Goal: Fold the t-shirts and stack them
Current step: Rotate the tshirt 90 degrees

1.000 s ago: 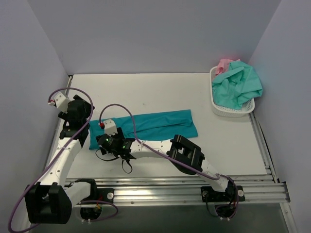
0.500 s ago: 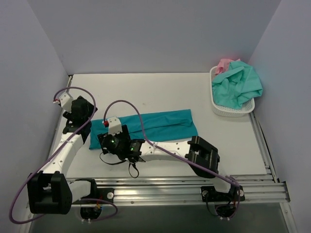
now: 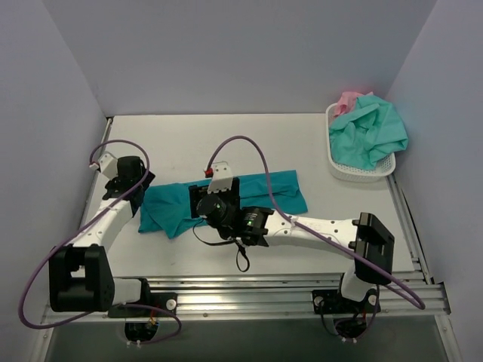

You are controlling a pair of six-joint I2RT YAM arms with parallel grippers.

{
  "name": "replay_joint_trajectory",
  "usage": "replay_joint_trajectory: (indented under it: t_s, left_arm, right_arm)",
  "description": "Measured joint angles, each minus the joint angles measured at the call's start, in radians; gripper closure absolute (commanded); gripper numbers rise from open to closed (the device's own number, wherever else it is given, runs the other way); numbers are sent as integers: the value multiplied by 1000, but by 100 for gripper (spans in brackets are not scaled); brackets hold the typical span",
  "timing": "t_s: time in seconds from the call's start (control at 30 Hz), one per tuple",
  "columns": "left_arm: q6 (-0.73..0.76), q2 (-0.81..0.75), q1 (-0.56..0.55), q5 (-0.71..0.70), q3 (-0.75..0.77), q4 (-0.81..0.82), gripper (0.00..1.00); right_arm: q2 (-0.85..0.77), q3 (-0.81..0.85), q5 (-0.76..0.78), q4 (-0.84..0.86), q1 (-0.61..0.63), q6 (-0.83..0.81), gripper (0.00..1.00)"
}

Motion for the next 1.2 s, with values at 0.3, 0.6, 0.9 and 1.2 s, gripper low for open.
replay_joint_trajectory:
  t_s: [0.3, 0.6, 0.9, 1.2]
  left_arm:
    - [-21, 169, 109, 38, 3, 11, 30]
    - [-67, 289, 116, 115, 12, 76, 35]
    - [-91, 297, 116, 129, 12, 155, 51]
    - [-100, 333, 116, 132, 17, 176, 60]
  right_arm:
    - [-138, -165, 24, -15, -31, 37, 22]
    - [-204, -203, 27, -18, -69, 49, 22]
    - [-202, -222, 16, -17, -103, 48, 22]
    - [-196, -225, 4, -14, -123, 48, 22]
